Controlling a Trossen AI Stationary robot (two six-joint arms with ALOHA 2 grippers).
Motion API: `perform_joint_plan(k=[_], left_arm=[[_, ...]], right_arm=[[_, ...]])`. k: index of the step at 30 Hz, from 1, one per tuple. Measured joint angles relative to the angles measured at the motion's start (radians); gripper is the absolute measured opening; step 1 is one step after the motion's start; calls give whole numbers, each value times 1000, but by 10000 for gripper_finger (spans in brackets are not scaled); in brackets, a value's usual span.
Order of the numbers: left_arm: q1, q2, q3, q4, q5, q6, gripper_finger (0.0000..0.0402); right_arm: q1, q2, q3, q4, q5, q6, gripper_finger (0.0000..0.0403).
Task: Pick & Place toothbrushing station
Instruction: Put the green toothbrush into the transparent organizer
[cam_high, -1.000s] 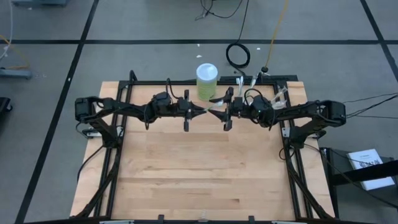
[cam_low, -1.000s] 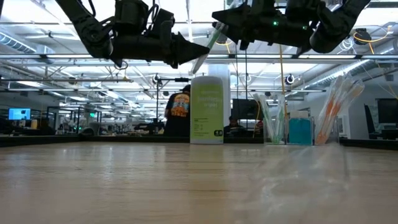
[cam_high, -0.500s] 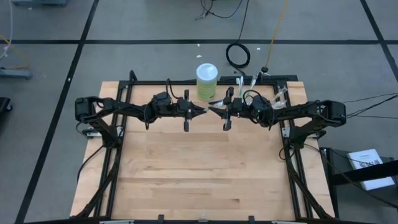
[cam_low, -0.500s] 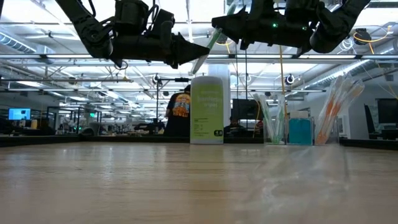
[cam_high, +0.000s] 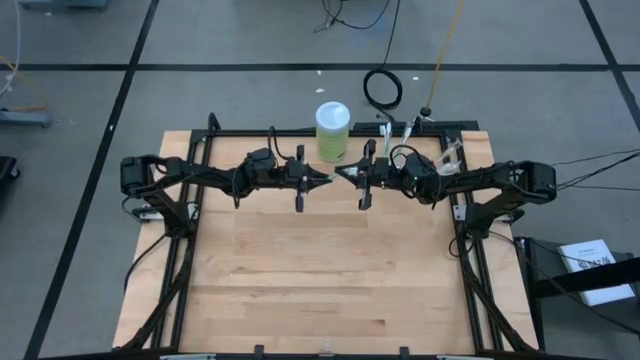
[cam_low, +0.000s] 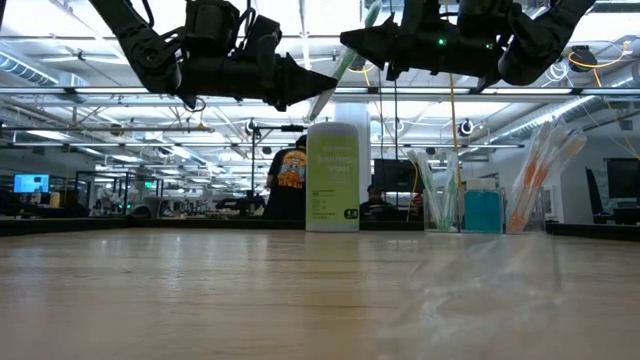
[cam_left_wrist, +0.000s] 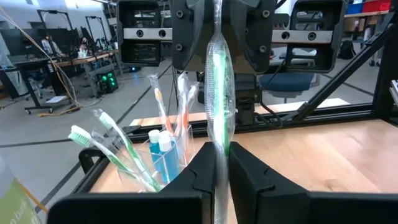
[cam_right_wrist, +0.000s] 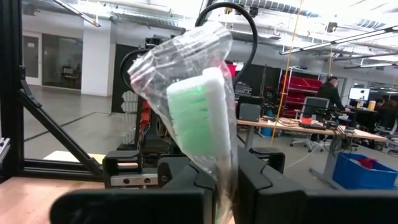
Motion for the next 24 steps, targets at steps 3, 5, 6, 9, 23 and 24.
perform_joint_plan(k=[3, 5, 6, 9, 23, 24], left_arm=[[0, 0, 0, 0, -5, -9, 33], [-4, 0, 0, -1, -43, -52, 50], [-7, 0, 0, -1, -65, -71, 63], [-17, 0, 0, 0, -90, -84, 108], [-72, 0, 65, -117, -134, -53, 257], [-70, 0, 65, -119, -135, -48, 260]], right_arm=[[0, 0, 0, -3, 3, 0, 11], [-1, 0, 0, -8, 6, -1, 8], [-2, 0, 0, -8, 7, -3, 7], [-11, 0, 0, -16, 6, 2, 7], [-170, -199, -24, -372, 44, 78, 8], [-184, -225, -24, -411, 60, 78, 8]])
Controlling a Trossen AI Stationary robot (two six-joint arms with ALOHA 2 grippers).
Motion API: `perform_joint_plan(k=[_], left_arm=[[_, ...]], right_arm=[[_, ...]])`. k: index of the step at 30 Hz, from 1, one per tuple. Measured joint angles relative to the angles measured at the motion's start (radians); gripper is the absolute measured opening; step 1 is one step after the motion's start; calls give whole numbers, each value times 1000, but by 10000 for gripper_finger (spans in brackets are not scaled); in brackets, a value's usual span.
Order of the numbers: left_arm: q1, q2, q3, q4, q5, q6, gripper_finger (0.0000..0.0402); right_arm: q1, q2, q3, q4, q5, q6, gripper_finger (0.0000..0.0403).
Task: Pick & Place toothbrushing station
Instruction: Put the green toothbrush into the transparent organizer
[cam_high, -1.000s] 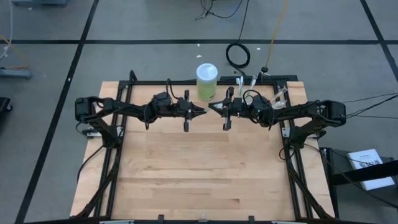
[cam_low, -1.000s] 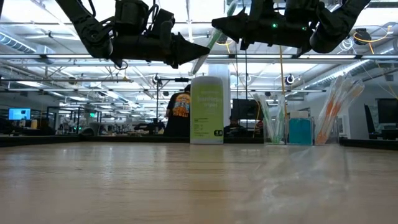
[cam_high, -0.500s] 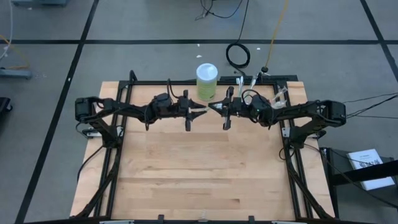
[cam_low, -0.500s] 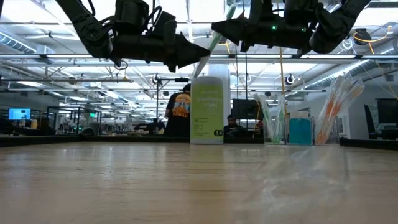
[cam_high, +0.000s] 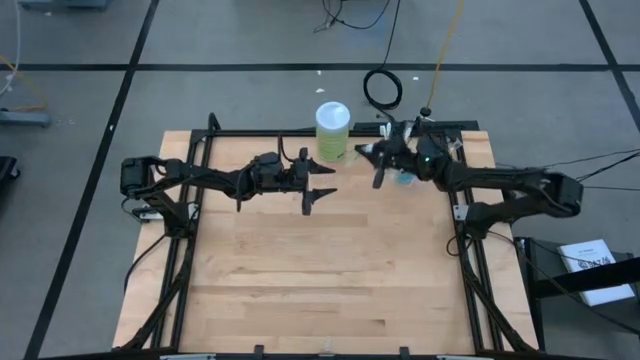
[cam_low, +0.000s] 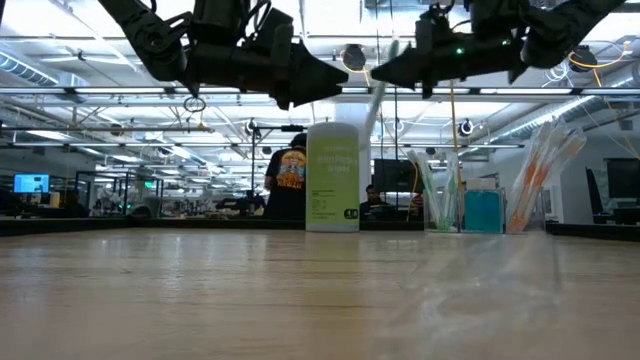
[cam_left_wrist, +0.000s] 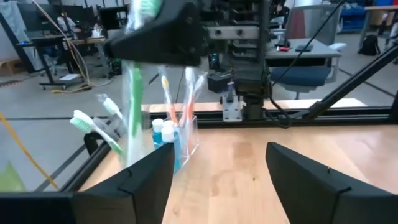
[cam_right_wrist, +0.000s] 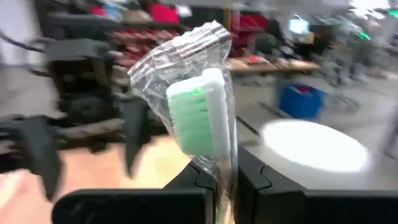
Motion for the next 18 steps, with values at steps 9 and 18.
perform_joint_plan(k=[9, 18], left_arm=[[12, 0, 0, -30, 0, 19, 269], [12, 0, 0, -59, -1, 25, 269]], right_arm=[[-156, -226, 2, -426, 155, 24, 8], [-229, -253, 2, -594, 159, 50, 8]])
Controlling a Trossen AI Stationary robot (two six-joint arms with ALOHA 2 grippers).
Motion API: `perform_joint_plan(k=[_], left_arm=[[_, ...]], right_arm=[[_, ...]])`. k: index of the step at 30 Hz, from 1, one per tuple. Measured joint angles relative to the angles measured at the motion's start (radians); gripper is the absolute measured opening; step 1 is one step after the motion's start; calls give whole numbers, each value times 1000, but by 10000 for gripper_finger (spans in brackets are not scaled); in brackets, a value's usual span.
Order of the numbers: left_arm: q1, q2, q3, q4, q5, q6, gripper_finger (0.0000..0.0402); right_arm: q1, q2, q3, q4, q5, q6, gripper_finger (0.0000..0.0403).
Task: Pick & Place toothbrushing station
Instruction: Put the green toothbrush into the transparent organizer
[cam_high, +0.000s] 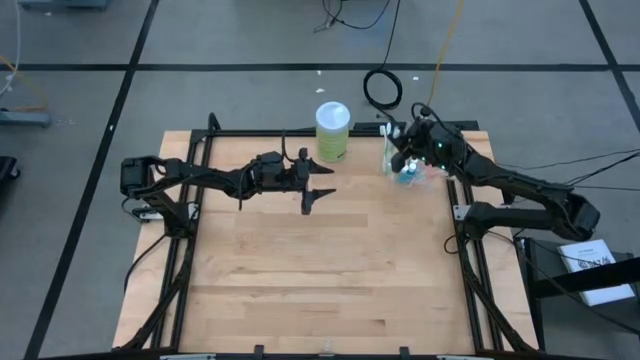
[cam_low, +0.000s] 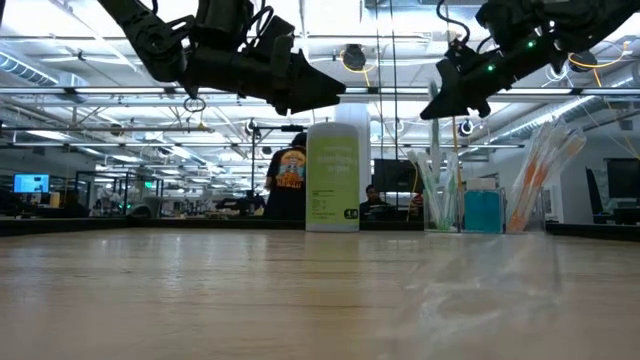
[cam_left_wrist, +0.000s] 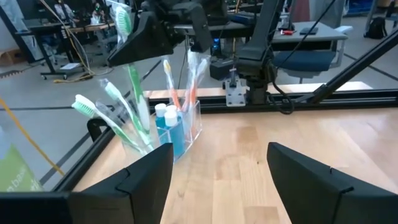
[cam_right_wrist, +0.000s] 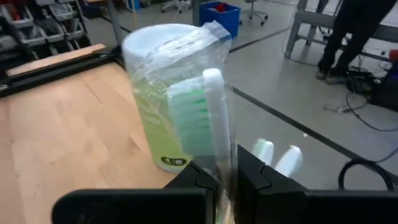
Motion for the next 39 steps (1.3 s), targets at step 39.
perform_joint_plan(k=[39], left_arm=[[0, 0, 0, 0, 1, -3, 269]], right_arm=[[-44, 111, -164, 90, 1, 127, 9]])
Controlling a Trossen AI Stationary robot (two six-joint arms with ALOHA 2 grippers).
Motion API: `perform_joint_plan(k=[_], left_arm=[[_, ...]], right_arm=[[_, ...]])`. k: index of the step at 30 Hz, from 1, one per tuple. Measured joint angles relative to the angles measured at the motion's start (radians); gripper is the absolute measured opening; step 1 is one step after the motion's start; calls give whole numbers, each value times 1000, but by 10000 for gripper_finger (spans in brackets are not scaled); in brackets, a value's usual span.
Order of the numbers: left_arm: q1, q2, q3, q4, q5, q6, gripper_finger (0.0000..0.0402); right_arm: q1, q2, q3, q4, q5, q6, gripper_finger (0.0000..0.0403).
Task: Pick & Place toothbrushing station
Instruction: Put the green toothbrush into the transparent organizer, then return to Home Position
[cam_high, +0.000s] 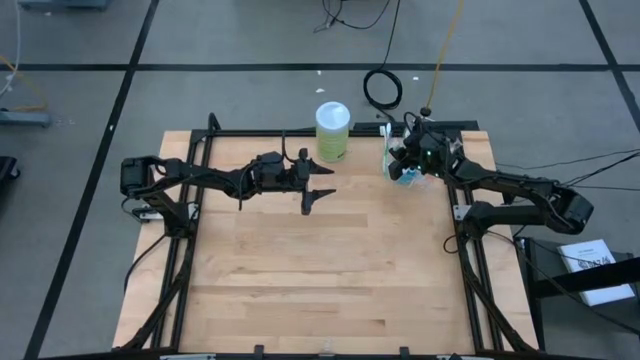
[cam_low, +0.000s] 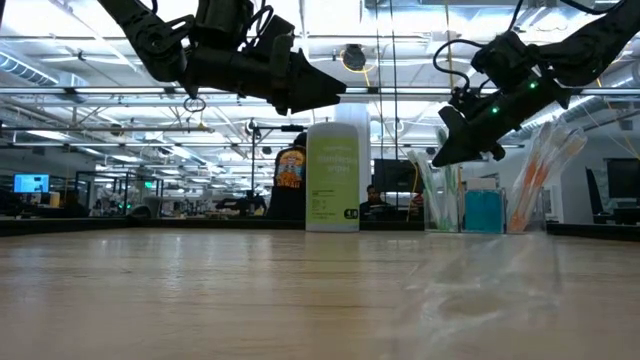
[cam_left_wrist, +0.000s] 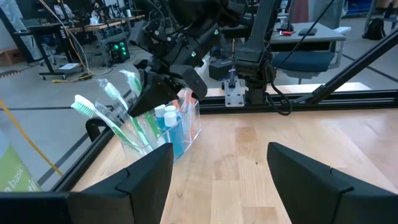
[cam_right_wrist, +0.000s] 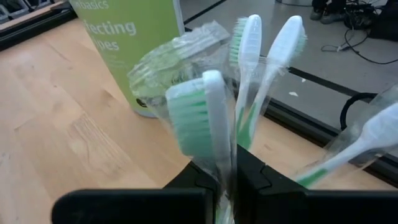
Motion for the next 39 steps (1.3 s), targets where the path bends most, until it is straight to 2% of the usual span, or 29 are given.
perform_joint_plan(k=[6, 11, 19, 26, 36, 39], left_arm=[[0, 0, 0, 0, 0, 0, 269], [0, 0, 0, -1, 0, 0, 269], [0, 0, 0, -10, 0, 0, 269], [0, 0, 0, -15, 0, 1, 269], [0, 0, 0, -23, 0, -1, 269], [4, -37, 0, -59, 1, -45, 269]], right_arm=[[0, 0, -5, 20, 0, 0, 13], [0, 2, -6, 25, 8, 0, 40], [0, 2, -6, 43, 26, 0, 135], [0, 2, -6, 208, 24, -4, 205], [16, 1, -6, 445, 21, -19, 219], [30, -11, -5, 383, 18, 2, 219]])
